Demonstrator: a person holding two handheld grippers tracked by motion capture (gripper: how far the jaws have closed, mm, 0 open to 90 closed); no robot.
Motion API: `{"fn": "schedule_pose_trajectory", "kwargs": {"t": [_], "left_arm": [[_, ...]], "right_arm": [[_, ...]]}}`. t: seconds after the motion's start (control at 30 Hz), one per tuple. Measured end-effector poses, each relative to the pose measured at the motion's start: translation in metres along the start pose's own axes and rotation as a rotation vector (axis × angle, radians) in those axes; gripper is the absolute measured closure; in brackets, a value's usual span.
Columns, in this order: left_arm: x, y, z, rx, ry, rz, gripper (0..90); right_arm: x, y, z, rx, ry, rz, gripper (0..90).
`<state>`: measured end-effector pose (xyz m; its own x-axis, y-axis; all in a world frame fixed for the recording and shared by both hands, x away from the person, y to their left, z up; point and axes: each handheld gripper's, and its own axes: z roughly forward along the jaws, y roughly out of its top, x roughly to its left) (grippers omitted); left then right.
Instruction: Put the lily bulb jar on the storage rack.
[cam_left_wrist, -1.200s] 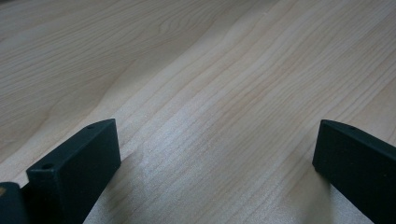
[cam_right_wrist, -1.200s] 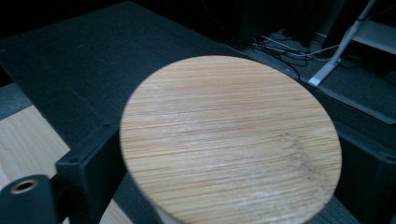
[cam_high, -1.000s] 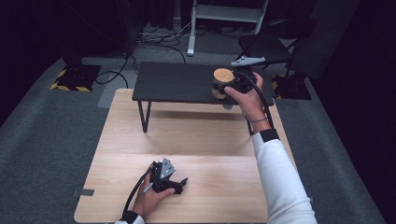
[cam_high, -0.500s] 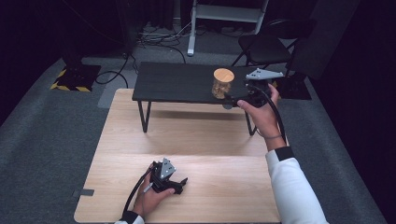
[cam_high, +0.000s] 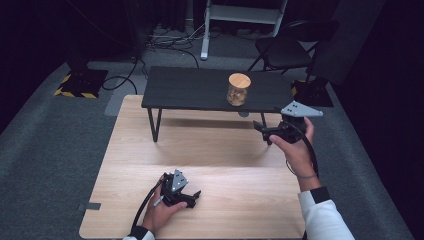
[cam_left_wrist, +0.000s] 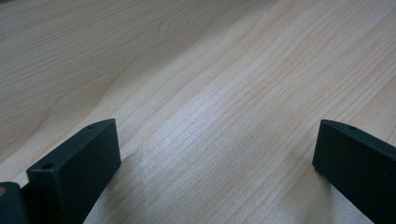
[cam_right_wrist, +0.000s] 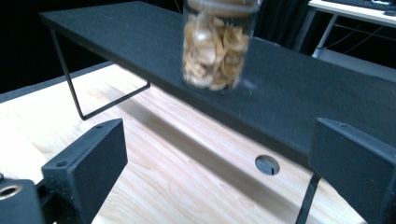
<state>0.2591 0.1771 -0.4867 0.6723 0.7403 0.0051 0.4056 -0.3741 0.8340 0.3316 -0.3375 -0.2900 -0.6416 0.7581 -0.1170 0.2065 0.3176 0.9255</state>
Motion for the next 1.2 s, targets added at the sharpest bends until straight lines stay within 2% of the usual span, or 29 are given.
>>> {"fn": "schedule_pose_trajectory", "kwargs": {"t": [0.2, 0.47, 0.9, 1.2], "left_arm": [[0.0, 0.0, 0.0, 0.0, 0.0, 0.0, 0.8], [0.0, 0.0, 0.0, 0.0, -0.001, 0.0, 0.8], [0.0, 0.0, 0.0, -0.001, -0.001, 0.0, 0.8], [0.0, 0.0, 0.001, 0.0, 0.0, 0.0, 0.8]], "right_arm": [[0.005, -0.032, -0.016, 0.008, -0.001, 0.03, 3.9], [0.019, -0.074, -0.031, 0.021, -0.017, 0.048, 3.8], [0.036, -0.118, -0.036, 0.081, -0.048, 0.036, 3.8], [0.043, -0.147, -0.039, 0.145, -0.055, 0.057, 3.9]]}}
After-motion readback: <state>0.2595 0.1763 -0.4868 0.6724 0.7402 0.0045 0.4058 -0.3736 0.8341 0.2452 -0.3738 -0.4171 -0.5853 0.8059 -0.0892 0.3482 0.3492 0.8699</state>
